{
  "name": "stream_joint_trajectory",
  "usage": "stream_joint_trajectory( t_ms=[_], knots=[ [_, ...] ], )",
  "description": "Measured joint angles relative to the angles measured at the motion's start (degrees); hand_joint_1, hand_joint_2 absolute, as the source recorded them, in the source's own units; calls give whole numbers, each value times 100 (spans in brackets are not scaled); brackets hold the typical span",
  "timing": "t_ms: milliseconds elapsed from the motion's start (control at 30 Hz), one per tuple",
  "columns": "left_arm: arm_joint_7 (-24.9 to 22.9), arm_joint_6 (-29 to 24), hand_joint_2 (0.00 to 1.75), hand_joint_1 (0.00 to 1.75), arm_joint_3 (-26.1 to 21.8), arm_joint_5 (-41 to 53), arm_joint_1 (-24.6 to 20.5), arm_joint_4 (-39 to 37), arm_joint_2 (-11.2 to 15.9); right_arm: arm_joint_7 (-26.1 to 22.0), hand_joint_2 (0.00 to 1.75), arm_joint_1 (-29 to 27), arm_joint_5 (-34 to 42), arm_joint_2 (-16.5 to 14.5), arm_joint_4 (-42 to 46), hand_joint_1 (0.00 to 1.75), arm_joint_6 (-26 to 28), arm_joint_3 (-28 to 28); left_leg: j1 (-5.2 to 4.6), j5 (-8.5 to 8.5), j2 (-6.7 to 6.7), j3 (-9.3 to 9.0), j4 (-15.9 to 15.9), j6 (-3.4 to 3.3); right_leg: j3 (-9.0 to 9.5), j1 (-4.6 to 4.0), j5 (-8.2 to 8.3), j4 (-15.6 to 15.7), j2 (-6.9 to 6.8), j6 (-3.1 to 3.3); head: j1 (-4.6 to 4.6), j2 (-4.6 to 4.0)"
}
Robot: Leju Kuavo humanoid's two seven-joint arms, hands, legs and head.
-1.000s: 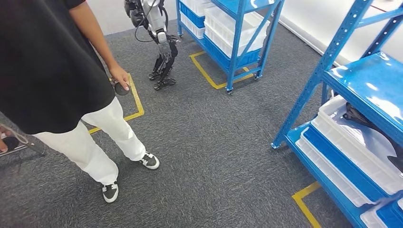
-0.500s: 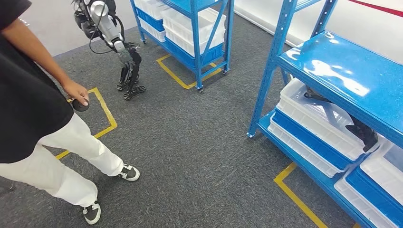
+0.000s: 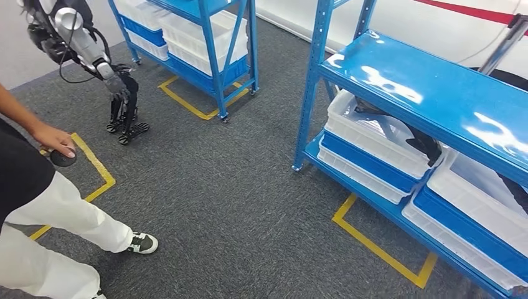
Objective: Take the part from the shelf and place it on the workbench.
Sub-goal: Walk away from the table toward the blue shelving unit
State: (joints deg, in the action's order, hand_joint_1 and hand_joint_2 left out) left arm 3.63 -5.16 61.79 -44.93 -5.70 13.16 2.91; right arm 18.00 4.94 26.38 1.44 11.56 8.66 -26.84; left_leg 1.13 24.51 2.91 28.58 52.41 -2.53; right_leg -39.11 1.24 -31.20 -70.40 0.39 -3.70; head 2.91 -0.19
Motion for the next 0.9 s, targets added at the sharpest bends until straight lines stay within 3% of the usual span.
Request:
stream_joint_trajectory(
  t_ms=[67, 133, 167, 233, 300, 367, 433, 467, 500, 533, 600, 633, 667, 733, 767, 800, 833, 900],
  knots=[
    [0, 1, 0, 0, 0, 4, -1, 0, -1, -1, 0, 1, 2, 17, 0, 0, 3, -1, 5, 31, 128, -18, 28, 52, 474, 27, 344, 810, -199, -35, -1, 0],
    [-1, 1, 0, 0, 1, 6, 1, 0, 2, -1, 0, 13, 4, 22, 0, 0, 4, -2, -20, 81, 227, -32, 78, 138, 810, 20, 525, 1426, -366, -2, 4, 0],
    [-2, 1, 0, 0, 2, 7, 0, 0, 4, -1, 0, 15, 4, 21, 0, 0, 5, -3, -33, 98, 273, -38, 94, 174, 846, 6, 534, 1524, -378, 36, 10, 0],
    [-2, 1, 0, 0, 2, 10, -3, 0, 5, -1, 0, 7, 4, 24, 0, 0, 9, -4, -18, 110, 351, -53, 99, 237, 810, -14, 544, 1518, -248, 132, 22, -1],
    [-2, 0, 0, 0, 2, 15, -16, 0, 5, -1, 0, 0, 4, 31, 0, 0, 12, -4, 27, 261, 171, 7, 276, 297, 793, -11, 569, 1523, -143, 205, 23, -1],
    [-1, -1, 0, 0, 1, 19, -29, 0, 7, -1, 0, 11, 5, 34, 0, 0, 14, -4, 44, 658, -135, 296, 949, 328, 777, -5, 595, 1526, -33, 254, 27, 1],
    [0, -1, 0, 0, 0, 22, -43, 0, 8, -1, 0, 15, 6, 33, 0, 0, 15, -4, 30, 990, -240, 678, 1773, 319, 759, -18, 610, 1524, 104, 282, 31, 1],
    [0, -1, 0, 0, 1, 24, -54, 0, 8, -1, 0, 11, 7, 32, 0, 0, 15, -4, 21, 1002, -250, 768, 1947, 302, 757, -26, 615, 1523, 183, 289, 32, 0],
    [-1, 1, 0, 0, 1, 28, -64, 0, 8, -1, 0, 9, 7, 32, 0, 0, 15, -4, 9, 894, -265, 744, 1878, 272, 761, -33, 620, 1523, 268, 293, 33, -1],
    [-2, 7, 0, 0, 2, 32, -71, 0, 8, -2, 0, 8, 7, 33, 0, 0, 15, -4, -3, 694, -304, 611, 1571, 230, 769, -40, 624, 1523, 357, 293, 33, -1],
    [-13, 18, 0, 0, 2, 36, -73, 0, 9, -8, 0, 11, 7, 29, 0, 0, 15, -6, -23, 270, -544, 226, 704, 114, 774, -60, 634, 1518, 528, 282, 32, -1],
    [-19, 26, 0, 0, 3, 39, -77, 0, 10, -15, 0, 12, 8, 28, 0, 0, 17, -7, -27, 152, -648, 94, 386, 85, 761, -65, 641, 1513, 607, 270, 32, 0],
    [-27, 30, 0, 0, 3, 43, -79, 0, 8, -24, 0, 10, 9, 27, 0, 0, 21, -8, -35, 106, -716, 27, 214, 74, 735, -63, 652, 1508, 676, 251, 32, 0],
    [-35, 37, 0, 0, 6, 57, -82, 1, 1, -43, 0, -5, 21, 42, -1, 0, 32, -9, -40, 99, -628, 14, 137, 92, 687, -46, 684, 1514, 818, 189, 31, 0],
    [-40, 39, 0, 0, 8, 62, -82, 1, -8, -49, 0, -15, 33, 57, -1, 0, 36, -9, -34, 81, -559, 8, 113, 83, 657, -47, 674, 1484, 794, 159, 31, -1],
    [-43, 41, 0, 0, 10, 65, -83, 1, -15, -52, 0, -20, 44, 71, -2, 0, 37, -9, -18, 63, -483, 3, 88, 57, 602, -58, 603, 1380, 680, 137, 20, -1],
    [-46, 43, 0, 0, 13, 66, -82, 1, -22, -53, 0, -18, 52, 81, -2, 0, 39, -10, 2, 44, -407, -1, 62, 28, 498, -75, 461, 1160, 509, 120, 8, 0],
    [-56, 46, 0, 0, 17, 65, -67, 0, -28, -55, 0, -7, 58, 87, -2, 0, 40, -10, 8, 39, -246, 6, 56, -14, 141, -71, 35, 398, 153, 90, -16, 0]
  ],
)
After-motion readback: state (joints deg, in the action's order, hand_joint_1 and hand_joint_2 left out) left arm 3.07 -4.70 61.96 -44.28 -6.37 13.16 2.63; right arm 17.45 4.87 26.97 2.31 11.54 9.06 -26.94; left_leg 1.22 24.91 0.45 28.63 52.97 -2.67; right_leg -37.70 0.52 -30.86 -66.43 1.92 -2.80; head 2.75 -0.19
